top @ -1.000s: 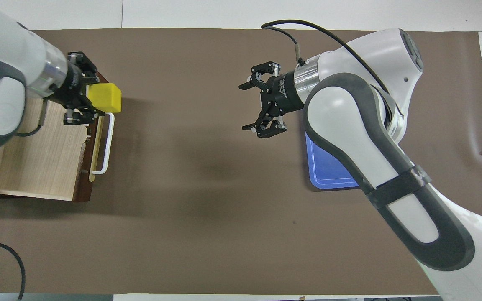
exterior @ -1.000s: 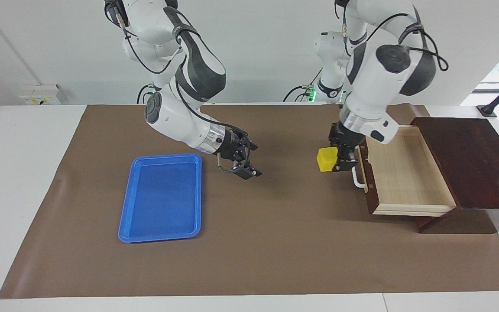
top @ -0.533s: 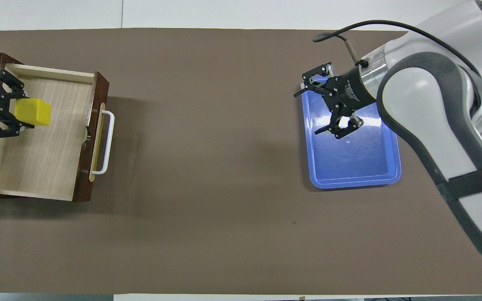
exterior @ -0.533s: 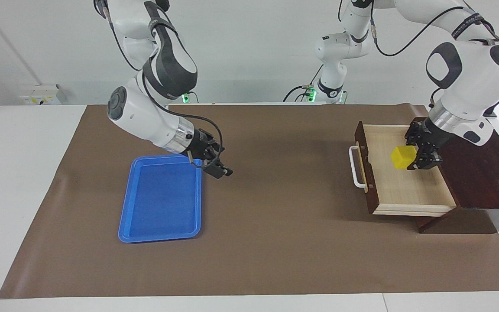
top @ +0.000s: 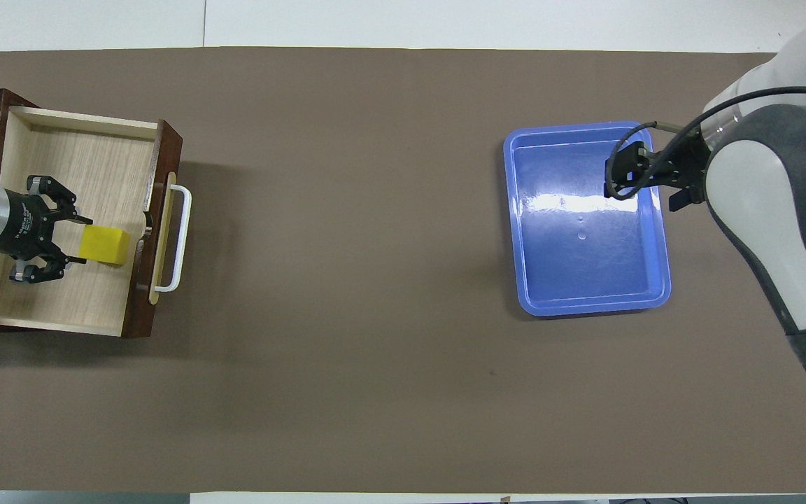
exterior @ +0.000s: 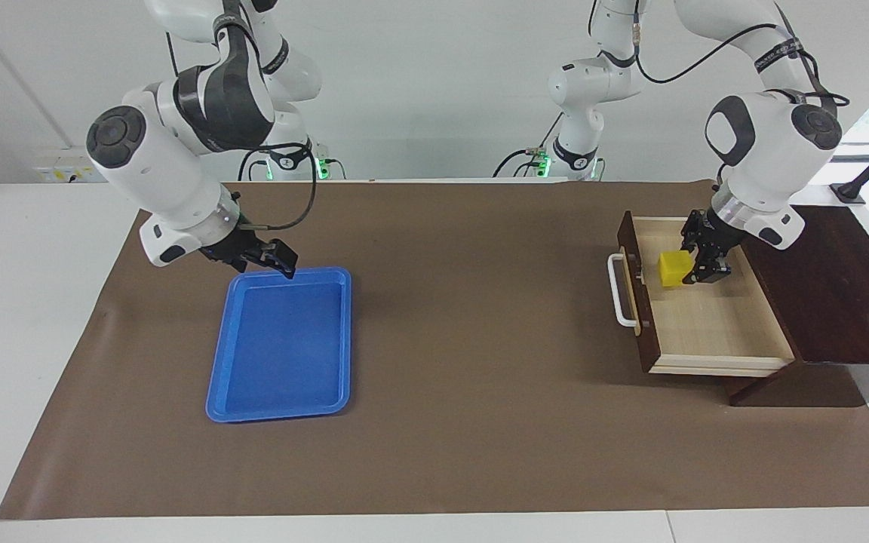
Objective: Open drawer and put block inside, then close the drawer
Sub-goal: 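Push the drawer closed with the left gripper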
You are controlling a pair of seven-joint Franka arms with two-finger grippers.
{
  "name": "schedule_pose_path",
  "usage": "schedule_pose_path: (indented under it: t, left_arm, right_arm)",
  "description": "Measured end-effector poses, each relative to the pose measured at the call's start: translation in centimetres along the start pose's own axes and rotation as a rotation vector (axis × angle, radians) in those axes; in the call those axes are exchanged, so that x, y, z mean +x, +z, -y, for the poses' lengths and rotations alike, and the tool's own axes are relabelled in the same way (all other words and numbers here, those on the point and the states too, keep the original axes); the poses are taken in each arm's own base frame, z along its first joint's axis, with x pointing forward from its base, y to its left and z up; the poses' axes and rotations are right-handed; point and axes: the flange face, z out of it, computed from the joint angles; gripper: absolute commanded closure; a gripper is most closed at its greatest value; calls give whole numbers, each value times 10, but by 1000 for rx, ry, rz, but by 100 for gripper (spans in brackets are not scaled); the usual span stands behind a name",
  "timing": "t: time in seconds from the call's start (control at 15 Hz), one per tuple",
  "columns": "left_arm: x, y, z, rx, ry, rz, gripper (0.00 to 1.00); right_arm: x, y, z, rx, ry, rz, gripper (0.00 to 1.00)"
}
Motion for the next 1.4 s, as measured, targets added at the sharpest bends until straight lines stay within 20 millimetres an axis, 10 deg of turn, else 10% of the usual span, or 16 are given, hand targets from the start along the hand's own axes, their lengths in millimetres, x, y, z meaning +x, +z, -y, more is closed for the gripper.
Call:
schedule_pose_path:
  t: [0.2, 0.4, 0.67, 0.87, 1.4]
  left_arm:
    - [-26, -28, -14, -28, 32, -14, 0]
    - [-105, -44, -29, -33, 39, -29, 0]
    - [-175, -2, -23, 23, 67, -106, 0]
    - [-160, 22, -20, 29, 50, -133, 0]
    - [-107, 5, -29, -2, 98, -208, 0]
  right_arm:
    - [-8, -24, -29, -41, -155, -32, 0]
    - [-31, -47, -36, -67, -176, -5, 0]
    - [-74, -85, -32, -96, -176, 23, 0]
    - [-83, -87, -36, -123, -171, 13, 0]
    - [-82, -56, -57, -125, -135, 55, 0]
